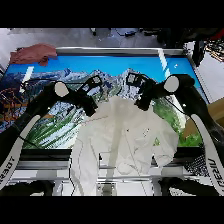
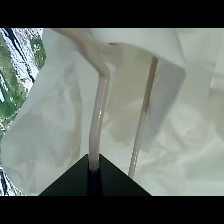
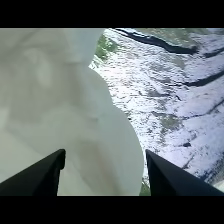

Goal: Fold the clothes and pants, and hang the long-sleeved shirts on hangers.

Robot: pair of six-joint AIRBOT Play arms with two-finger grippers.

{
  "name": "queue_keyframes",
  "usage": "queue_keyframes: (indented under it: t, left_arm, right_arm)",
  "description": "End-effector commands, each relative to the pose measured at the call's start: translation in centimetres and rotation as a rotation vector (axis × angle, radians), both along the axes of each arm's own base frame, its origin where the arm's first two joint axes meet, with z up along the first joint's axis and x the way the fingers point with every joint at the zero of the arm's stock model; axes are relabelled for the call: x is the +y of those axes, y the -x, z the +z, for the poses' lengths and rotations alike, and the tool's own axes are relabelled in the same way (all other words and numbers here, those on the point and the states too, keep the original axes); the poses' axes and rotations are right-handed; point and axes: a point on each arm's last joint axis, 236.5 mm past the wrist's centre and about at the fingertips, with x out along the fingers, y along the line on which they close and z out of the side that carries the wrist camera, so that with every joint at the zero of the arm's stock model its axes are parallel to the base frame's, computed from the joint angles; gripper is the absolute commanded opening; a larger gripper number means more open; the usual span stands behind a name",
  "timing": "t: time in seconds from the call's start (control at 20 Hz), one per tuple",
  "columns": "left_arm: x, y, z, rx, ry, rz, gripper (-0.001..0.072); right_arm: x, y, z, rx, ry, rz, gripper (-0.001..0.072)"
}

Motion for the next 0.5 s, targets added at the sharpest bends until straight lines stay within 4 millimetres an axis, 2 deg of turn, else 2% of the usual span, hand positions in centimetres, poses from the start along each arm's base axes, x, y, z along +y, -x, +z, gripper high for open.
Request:
queue_keyframes:
  t: [0.0,0.15,0.2,0.3,0.45]
  left_arm:
    - [-0.7,0.6,0.4,0.000,0.023,-0.041,0.0046]
    - [-1.3,1.1,0.7,-0.003,0.043,-0.078,0.0046]
    - [-1.4,1.1,0.8,-0.006,0.049,-0.084,0.0046]
    - [-1.5,1.2,0.8,-0.009,0.050,-0.092,0.0046]
    - [-1.7,1.3,1.0,-0.003,0.062,-0.091,0.0047]
  right_arm:
    - [0.7,-1.8,-2.8,-0.006,-0.003,0.064,0.0556]
    - [1.5,-2.0,-4.1,0.007,-0.017,0.103,0.0546]
    - [1.9,-1.9,-4.3,0.011,-0.028,0.118,0.0437]
    - [2.2,-1.9,-4.2,0.014,-0.043,0.120,0.0073]
    - [2.0,-1.7,-3.7,0.017,-0.047,0.100,0.0054]
